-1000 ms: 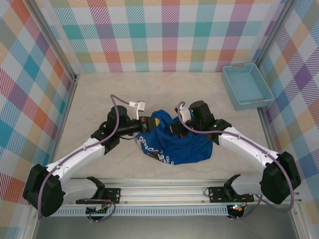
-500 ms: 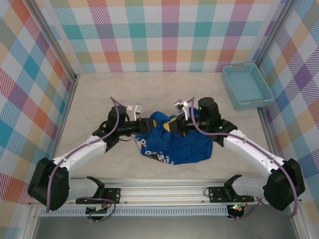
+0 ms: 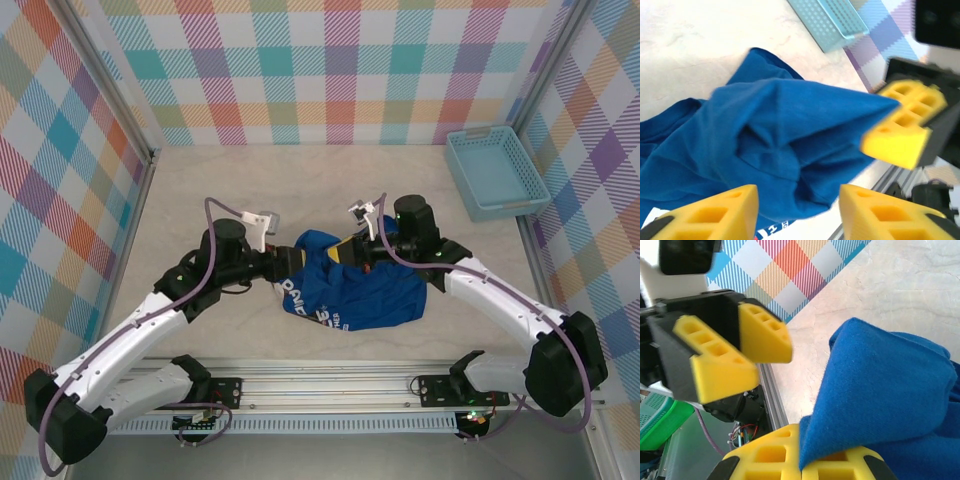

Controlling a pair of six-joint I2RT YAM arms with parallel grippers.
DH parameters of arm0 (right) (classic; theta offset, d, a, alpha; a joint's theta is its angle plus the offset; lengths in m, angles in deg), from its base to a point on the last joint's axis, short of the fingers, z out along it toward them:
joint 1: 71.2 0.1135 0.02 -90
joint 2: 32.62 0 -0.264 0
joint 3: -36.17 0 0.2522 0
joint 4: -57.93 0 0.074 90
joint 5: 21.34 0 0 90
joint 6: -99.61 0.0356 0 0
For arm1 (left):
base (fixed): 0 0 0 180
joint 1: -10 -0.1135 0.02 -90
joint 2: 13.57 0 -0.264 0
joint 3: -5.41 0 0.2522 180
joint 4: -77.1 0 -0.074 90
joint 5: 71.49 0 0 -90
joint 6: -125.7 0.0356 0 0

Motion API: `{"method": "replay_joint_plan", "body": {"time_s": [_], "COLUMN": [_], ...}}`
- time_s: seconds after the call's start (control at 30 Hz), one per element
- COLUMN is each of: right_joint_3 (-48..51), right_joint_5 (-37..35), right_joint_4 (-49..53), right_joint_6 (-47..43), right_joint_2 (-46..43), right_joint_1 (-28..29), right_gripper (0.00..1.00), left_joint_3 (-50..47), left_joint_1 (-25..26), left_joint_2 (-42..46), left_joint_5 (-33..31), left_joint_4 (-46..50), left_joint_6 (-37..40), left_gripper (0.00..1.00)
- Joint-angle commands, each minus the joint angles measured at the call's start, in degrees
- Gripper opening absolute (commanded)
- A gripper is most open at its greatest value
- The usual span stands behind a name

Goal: Fold the inside-out t-shirt

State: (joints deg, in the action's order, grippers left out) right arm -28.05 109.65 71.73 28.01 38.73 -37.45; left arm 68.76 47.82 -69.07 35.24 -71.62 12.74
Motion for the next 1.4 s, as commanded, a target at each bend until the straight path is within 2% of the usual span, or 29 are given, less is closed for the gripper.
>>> {"method": "replay_joint_plan", "body": {"time_s": [0.0,0.33,0.53,0.8,1.13,1.37], "right_joint_3": [-2.01,-2.08,-1.75,-1.57,-1.13,-2.49], "right_joint_5": [0.16,-0.13,-0.26,-0.1,-3.86,-9.56], "right_joint_4": [-1.17,-0.64,-0.47,-0.83,3.63,9.32], "right_joint_6": [0.57,0.42,0.26,0.68,-1.73,-1.2], "right_joint_2": [0.54,-0.16,-0.78,-1.2,-3.16,-4.14], "right_joint_1": [-0.21,-0.34,-0.53,-0.51,-1.53,-4.63], "right_gripper": [0.0,0.0,0.0,0.0,0.0,0.0], "left_joint_3": [2.9,5.71,5.97,6.86,6.65,2.19], "left_joint_1": [3.06,4.63,4.63,4.63,3.9,1.53], "left_joint_2": [-2.78,-12.5,-15.0,-18.35,-16.78,-8.93], "left_joint_5": [-0.77,-3.55,-3.79,-2.94,-2.56,4.69], "left_joint_4": [3.7,1.02,-0.01,-1.13,-3.87,-5.13], "left_joint_6": [2.07,1.47,2.2,2.67,3.48,5.3], "left_gripper": [0.42,0.49,0.49,0.35,0.02,0.0]}}
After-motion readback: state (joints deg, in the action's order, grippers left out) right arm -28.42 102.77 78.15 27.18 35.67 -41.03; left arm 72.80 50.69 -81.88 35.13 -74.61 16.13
